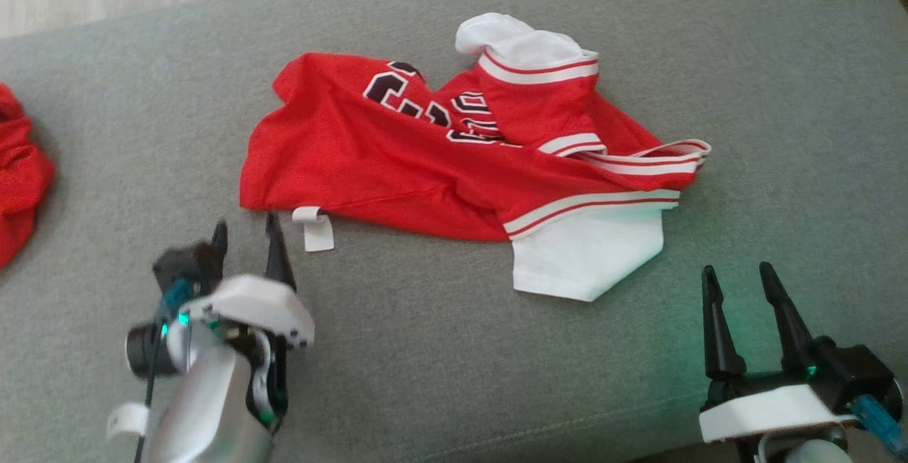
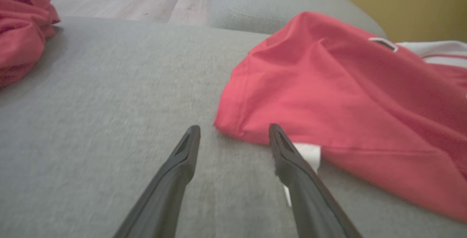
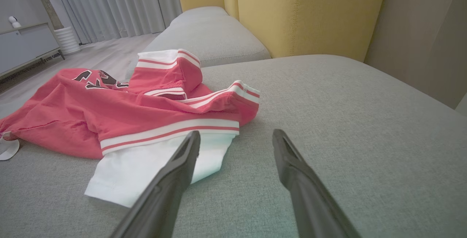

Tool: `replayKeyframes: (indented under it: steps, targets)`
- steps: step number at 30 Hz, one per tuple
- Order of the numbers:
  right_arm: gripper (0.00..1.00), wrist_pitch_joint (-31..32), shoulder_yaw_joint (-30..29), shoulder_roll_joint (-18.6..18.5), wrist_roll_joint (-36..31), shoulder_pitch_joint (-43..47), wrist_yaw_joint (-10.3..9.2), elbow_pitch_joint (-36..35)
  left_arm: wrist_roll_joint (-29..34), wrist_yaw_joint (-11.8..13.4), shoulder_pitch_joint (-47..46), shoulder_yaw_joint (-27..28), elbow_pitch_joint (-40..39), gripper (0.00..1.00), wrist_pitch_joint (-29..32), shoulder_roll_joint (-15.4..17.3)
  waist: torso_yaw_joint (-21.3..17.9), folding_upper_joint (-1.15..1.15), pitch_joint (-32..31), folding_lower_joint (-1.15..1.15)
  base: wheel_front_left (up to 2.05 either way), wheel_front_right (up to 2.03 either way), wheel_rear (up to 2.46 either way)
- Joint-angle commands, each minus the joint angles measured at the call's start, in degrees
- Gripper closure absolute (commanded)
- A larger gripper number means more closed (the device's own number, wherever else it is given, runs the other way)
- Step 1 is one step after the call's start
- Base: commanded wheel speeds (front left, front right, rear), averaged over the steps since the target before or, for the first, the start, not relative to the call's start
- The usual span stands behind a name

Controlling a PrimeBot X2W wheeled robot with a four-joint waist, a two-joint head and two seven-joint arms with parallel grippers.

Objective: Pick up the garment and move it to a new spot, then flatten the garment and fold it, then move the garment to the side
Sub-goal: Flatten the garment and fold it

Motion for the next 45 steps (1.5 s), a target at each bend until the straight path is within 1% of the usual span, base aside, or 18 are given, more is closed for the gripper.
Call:
replayKeyframes:
  steps: [1,5,13,18,19,21,23,24,25,26,27,28,32,35,41,43,45]
  targets:
    - [0.00,-0.7,1.2,-0.5,0.5,-0.8,0.42,-2.1,0.0,0.3,-1.9,1.9,-1.7,0.00,-0.3,0.7,0.4,0.00,0.3,0.00,0.00,0.00,0.00]
    - [0.00,-0.7,1.5,-0.5,0.4,-1.0,0.42,-2.1,0.3,0.3,-2.3,1.6,0.0,0.00,-0.3,1.1,0.9,0.00,1.0,0.00,0.00,0.00,0.00]
    - [0.00,-0.7,1.9,-0.5,-0.2,-2.0,0.42,-2.0,-0.3,-1.3,-6.2,1.7,3.1,0.00,-0.3,0.9,0.5,0.00,2.0,0.00,0.00,0.00,0.00]
    - [0.00,-0.7,2.1,-0.5,-0.2,-2.2,0.42,-1.7,0.0,-2.4,-8.9,1.1,7.2,0.00,-0.3,0.9,-0.1,0.00,2.3,0.00,0.00,0.00,0.00]
    - [0.00,-0.7,2.2,-0.5,-0.2,-2.2,0.42,-1.6,0.0,-2.6,-9.5,1.2,7.8,0.05,-0.3,0.9,-0.2,0.00,2.4,0.00,0.00,0.00,0.00]
    - [0.00,-0.7,2.2,-0.5,-0.2,-2.2,0.42,-1.5,0.1,-3.0,-10.3,1.2,8.9,0.31,-0.3,0.9,-0.4,0.00,2.4,0.00,0.00,0.00,0.00]
    - [0.00,-0.7,2.2,-0.5,-0.2,-2.2,0.42,-1.5,0.5,-3.9,-11.1,0.9,9.7,0.43,-0.3,0.9,-0.4,0.00,2.5,0.00,0.00,0.00,0.00]
    - [0.00,-0.7,2.2,-0.5,-0.3,-2.2,0.42,-1.5,0.7,-4.3,-11.5,0.6,10.2,0.51,-0.3,1.0,-0.4,0.00,2.6,0.00,0.00,0.00,0.00]
    - [0.00,-0.7,2.1,-0.5,-0.3,-2.2,0.42,-1.5,1.0,-4.6,-11.8,0.4,10.8,0.54,-0.3,1.0,-0.4,0.00,2.6,0.00,0.00,0.00,0.00]
    - [0.00,-0.7,2.1,-0.5,-0.3,-2.2,0.42,-1.5,1.2,-4.9,-12.2,0.3,11.4,0.63,-0.3,1.0,-0.4,0.00,2.7,0.00,0.00,0.00,0.00]
    - [0.00,-0.7,2.0,-0.5,-0.3,-2.3,0.42,-1.5,1.3,-5.1,-12.5,0.2,11.9,0.96,-0.3,1.0,-0.3,0.00,2.7,0.00,0.00,0.00,0.00]
    - [0.00,-0.7,1.9,-0.5,-0.4,-2.3,0.42,-1.5,1.5,-5.3,-12.8,0.1,12.3,1.00,-0.3,1.0,-0.2,0.00,2.7,0.00,0.00,0.00,0.00]
    - [0.00,-0.7,1.5,-0.5,-0.5,-2.3,0.42,-1.6,1.6,-6.1,-13.2,0.1,12.6,1.00,-0.3,0.9,0.6,0.00,2.3,0.00,0.00,0.00,0.00]
    - [0.00,-0.7,0.9,-0.5,-0.9,-1.9,0.42,-2.0,1.0,-5.3,-11.2,1.5,9.4,1.00,-0.3,0.7,1.5,0.00,1.4,0.00,0.00,0.00,0.00]
    - [0.00,-0.7,-1.3,-0.5,-1.9,0.3,0.42,-3.3,0.2,-4.5,0.3,2.7,-3.0,1.00,-0.3,0.4,5.2,0.00,-0.9,0.00,0.00,0.00,0.00]
    - [0.00,-0.7,-1.9,-0.5,-2.2,1.0,0.42,-3.6,-0.4,-3.6,5.1,3.0,-7.7,1.00,-0.3,0.3,6.7,0.00,-1.8,0.00,0.00,0.00,0.00]
    - [0.00,-0.7,-2.0,-0.5,-2.4,1.6,0.42,-3.9,-0.7,-2.2,9.6,3.5,-12.0,1.00,-0.3,0.3,7.9,0.00,-2.4,0.00,0.00,0.00,0.00]
